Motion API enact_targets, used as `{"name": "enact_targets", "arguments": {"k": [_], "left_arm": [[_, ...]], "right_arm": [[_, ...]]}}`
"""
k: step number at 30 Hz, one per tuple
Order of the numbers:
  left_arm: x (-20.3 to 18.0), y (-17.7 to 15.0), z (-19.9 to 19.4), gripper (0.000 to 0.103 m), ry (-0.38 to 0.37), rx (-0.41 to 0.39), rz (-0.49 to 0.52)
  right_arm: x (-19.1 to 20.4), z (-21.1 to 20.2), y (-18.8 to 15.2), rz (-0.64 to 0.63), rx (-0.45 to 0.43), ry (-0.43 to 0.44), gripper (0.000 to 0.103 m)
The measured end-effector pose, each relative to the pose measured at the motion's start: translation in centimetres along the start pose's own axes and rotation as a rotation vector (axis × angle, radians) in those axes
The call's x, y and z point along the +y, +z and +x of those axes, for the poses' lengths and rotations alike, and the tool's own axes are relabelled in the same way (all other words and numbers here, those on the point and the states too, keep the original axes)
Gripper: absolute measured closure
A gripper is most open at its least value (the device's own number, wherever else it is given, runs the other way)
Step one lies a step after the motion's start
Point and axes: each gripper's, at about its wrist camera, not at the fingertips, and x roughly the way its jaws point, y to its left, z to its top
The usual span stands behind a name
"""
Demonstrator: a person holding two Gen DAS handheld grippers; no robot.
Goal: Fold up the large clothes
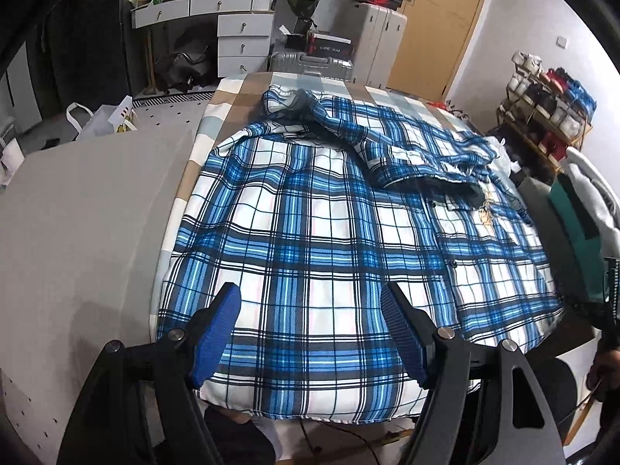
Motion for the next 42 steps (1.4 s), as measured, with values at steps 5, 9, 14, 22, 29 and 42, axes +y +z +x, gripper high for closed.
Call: {"name": "enact_targets", "arguments": {"k": [5, 9, 14, 22, 29, 42], "left_arm": [[-0.1, 0.0, 0.1, 0.032, 0.009, 0.007, 0.012], [-0.3, -0.1, 0.4, 0.032, 0.038, 0.017, 0.026], [0.3, -0.2, 0.7, 0.032, 0.093, 0.015, 0.025], [3.6, 0.7, -0.2, 0.032, 0.284, 0.041, 0.089], [6.1, 0.0, -0.6, 0.032, 0.248, 0.138, 0.118], [5.5, 1.0, 4.9, 0.032, 0.114, 0.380, 0.033]], "right_arm": [[-0.2, -1.6, -1.4, 0.012, -0.037, 0.073, 0.093], [1.1, -7.1, -1.2, 0.012, -0.205, 0.232, 0.065], [4.7, -14.1, -0.3, -0.004, -0.500, 0.413, 0.018], [11.3, -18.8, -1.7, 0.018, -0.997, 0.718, 0.000], [14.1, -16.3, -0.7, -0.043, -0.834, 0.720, 0.000], [11.8, -19.0, -5.0, -0.035, -1.025, 0.565, 0.000]]}}
